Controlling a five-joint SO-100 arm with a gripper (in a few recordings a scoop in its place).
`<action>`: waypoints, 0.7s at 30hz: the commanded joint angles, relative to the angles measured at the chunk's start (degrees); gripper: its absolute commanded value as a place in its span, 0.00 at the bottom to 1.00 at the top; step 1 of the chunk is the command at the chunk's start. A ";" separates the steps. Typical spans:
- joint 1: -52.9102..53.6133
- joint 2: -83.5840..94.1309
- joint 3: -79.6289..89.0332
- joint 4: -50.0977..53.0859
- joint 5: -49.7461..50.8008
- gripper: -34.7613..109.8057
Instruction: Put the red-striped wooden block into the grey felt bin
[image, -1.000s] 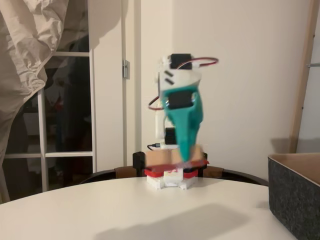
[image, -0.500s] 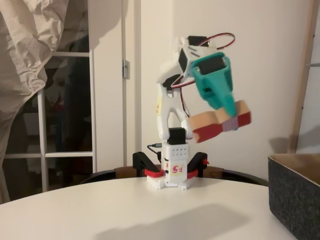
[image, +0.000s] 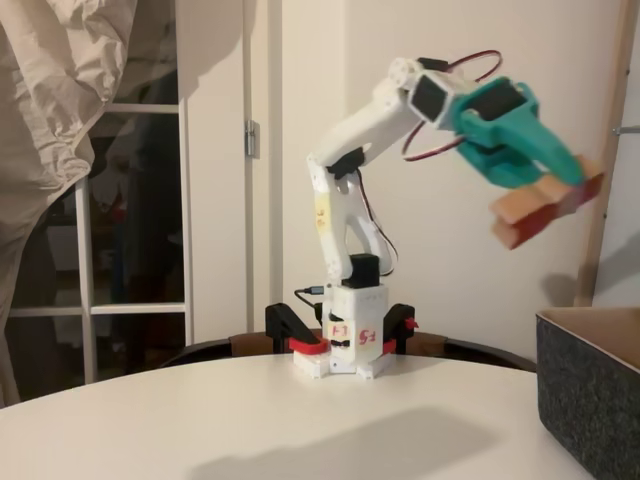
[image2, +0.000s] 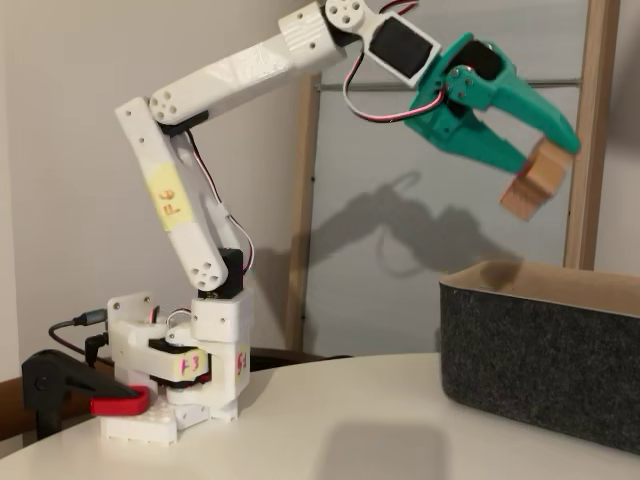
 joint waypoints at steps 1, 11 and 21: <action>-4.48 -2.72 -4.39 -0.26 -2.11 0.25; -9.23 -22.76 -20.74 -0.26 -6.15 0.25; -9.93 -38.85 -31.46 -5.80 -10.20 0.24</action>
